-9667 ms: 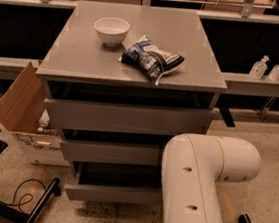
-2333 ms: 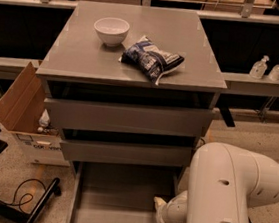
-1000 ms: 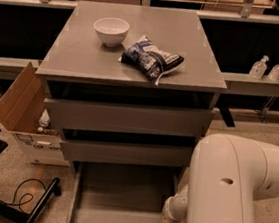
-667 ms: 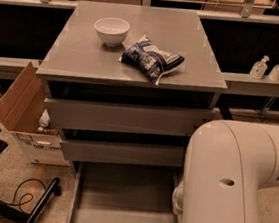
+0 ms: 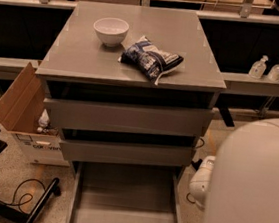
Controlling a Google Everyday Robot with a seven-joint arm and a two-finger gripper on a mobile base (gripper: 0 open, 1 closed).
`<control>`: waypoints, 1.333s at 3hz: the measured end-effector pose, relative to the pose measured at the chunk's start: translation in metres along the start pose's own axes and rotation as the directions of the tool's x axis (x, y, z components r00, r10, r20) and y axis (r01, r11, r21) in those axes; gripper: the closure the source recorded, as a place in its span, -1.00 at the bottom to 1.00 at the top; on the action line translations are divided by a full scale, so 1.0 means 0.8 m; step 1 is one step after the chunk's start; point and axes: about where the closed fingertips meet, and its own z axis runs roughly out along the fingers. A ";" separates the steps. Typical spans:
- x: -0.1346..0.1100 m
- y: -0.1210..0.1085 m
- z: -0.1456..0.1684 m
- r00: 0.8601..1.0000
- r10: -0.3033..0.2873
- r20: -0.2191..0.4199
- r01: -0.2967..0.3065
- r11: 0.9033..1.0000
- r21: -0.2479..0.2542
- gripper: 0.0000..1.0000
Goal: Open bottom drawer
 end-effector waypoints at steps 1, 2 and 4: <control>0.071 0.009 -0.065 0.996 0.090 -0.025 -0.088 0.995 0.053 1.00; 0.124 0.027 -0.122 0.990 0.138 -0.003 -0.136 0.980 0.143 1.00; 0.172 0.049 -0.236 0.967 0.252 0.035 -0.249 0.910 0.331 0.64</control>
Offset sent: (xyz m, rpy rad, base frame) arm -0.0704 -0.1077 0.1887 0.0226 -0.3112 -0.1093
